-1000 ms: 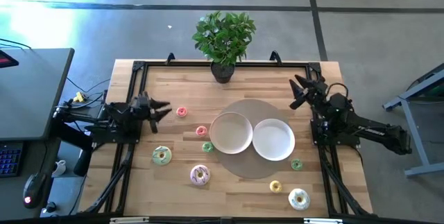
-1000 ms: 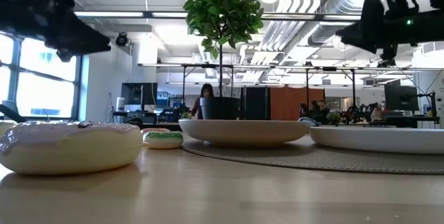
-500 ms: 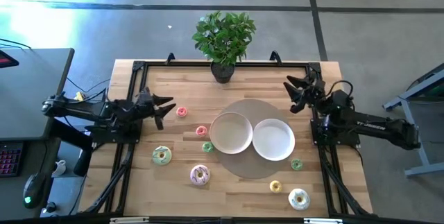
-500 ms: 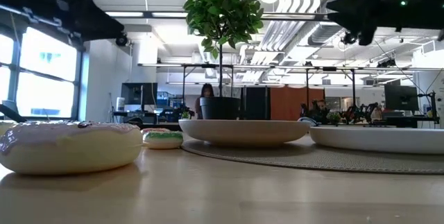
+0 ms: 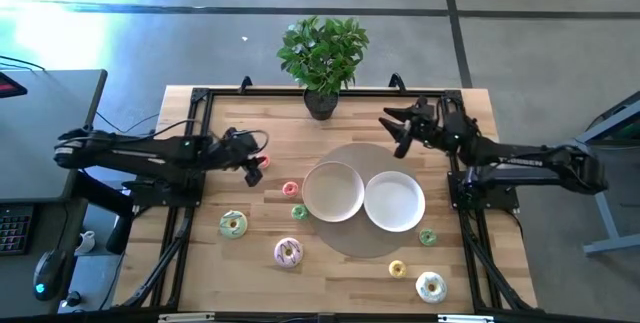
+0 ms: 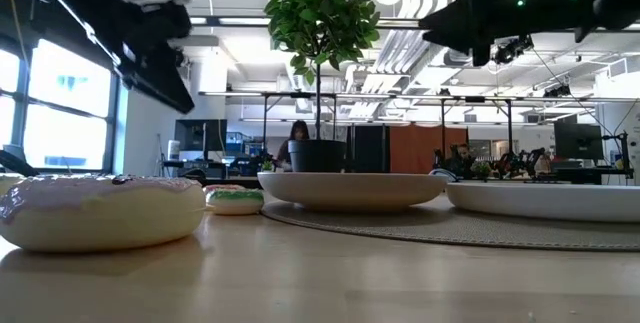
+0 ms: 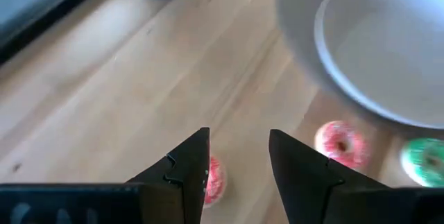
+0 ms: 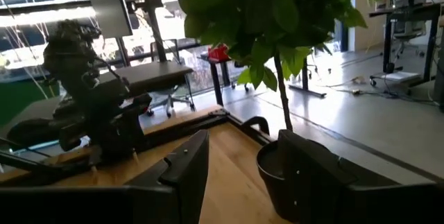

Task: Pick & Place donuts
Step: Put the top small pink donut into the left white plate

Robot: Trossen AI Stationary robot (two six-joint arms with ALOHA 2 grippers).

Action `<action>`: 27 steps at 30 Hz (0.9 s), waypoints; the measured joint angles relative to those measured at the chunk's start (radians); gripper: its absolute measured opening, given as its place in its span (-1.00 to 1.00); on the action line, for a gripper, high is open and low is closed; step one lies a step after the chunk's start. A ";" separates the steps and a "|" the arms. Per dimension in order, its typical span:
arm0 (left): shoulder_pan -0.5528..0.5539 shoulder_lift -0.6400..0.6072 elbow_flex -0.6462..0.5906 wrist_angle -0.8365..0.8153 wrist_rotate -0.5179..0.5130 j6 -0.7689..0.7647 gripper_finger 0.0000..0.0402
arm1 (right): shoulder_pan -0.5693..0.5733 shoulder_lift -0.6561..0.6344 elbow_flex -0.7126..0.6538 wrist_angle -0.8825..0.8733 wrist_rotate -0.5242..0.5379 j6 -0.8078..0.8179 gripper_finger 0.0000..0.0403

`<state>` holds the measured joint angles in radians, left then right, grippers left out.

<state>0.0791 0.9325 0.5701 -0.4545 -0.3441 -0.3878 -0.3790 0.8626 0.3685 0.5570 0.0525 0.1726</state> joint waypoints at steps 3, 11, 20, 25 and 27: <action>0.084 0.080 0.000 -0.004 0.098 0.011 -0.27 | 0.000 0.031 0.012 0.002 0.000 -0.031 -0.16; 0.144 0.310 0.000 -0.004 0.199 0.017 -0.27 | 0.000 0.042 0.012 0.001 0.000 -0.081 -0.16; 0.142 0.448 0.003 0.043 0.130 0.020 -0.36 | 0.000 0.042 0.012 0.001 0.000 -0.087 -0.16; 0.142 0.443 0.005 0.035 0.097 0.051 -0.80 | 0.000 0.042 0.012 0.001 0.000 -0.087 -0.16; 0.143 0.422 0.009 0.023 0.097 0.051 -0.93 | 0.000 0.042 0.011 0.001 0.000 -0.087 -0.17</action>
<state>0.2220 1.3540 0.5791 -0.4318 -0.2471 -0.3372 -0.3790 0.9043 0.3794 0.5575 0.0525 0.0860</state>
